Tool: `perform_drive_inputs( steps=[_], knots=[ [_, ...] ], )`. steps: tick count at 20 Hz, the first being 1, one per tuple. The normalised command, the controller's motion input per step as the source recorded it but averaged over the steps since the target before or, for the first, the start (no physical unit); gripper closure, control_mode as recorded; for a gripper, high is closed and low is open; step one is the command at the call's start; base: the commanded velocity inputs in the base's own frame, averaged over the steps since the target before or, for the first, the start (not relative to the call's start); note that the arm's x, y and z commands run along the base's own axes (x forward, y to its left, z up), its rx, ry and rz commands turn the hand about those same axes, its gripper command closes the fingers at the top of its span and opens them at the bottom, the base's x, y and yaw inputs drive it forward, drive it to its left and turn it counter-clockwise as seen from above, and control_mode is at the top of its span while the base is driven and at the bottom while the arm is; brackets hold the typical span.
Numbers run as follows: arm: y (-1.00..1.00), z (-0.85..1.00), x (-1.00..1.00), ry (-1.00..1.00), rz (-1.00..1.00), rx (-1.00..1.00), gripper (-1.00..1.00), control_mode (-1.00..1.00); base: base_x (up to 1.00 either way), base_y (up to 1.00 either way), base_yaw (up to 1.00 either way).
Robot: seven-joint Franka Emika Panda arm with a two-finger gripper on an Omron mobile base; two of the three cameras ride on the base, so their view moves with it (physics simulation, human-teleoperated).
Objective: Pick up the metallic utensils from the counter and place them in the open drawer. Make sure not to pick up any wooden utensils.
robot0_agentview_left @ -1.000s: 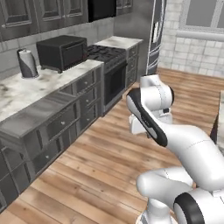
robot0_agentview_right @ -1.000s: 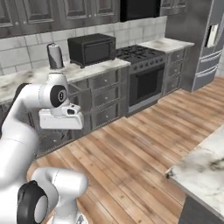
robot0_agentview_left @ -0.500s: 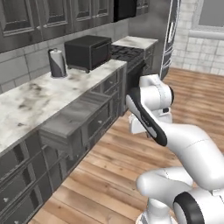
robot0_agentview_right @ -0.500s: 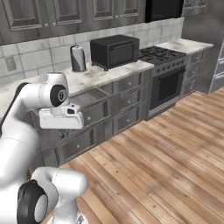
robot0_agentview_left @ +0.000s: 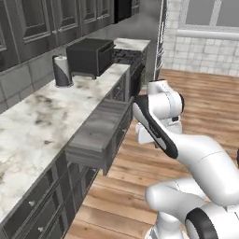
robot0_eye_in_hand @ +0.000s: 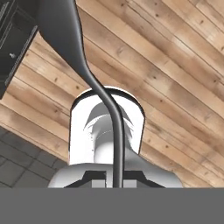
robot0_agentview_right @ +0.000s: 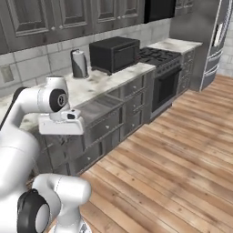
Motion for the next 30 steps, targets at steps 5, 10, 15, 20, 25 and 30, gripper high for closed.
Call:
perform_drive_inputs(
  steps=[5,10,15,20,25,30],
  knots=[
    [0.00,0.00,0.00,0.00,0.00,0.00,1.00,1.00,0.00,0.98,-0.42],
    [0.00,0.00,0.00,0.00,0.00,0.00,1.00,1.00,0.06,0.84,-0.35],
    [0.00,0.00,0.00,0.00,0.00,0.00,1.00,1.00,0.11,0.58,-0.31],
    [0.00,0.00,0.00,0.00,0.00,0.00,1.00,1.00,0.18,0.40,-0.24],
    [0.00,0.00,0.00,0.00,0.00,0.00,1.00,1.00,0.26,0.39,-0.20],
    [0.00,0.00,0.00,0.00,0.00,0.00,1.00,1.00,0.37,0.28,-0.15]
  ],
)
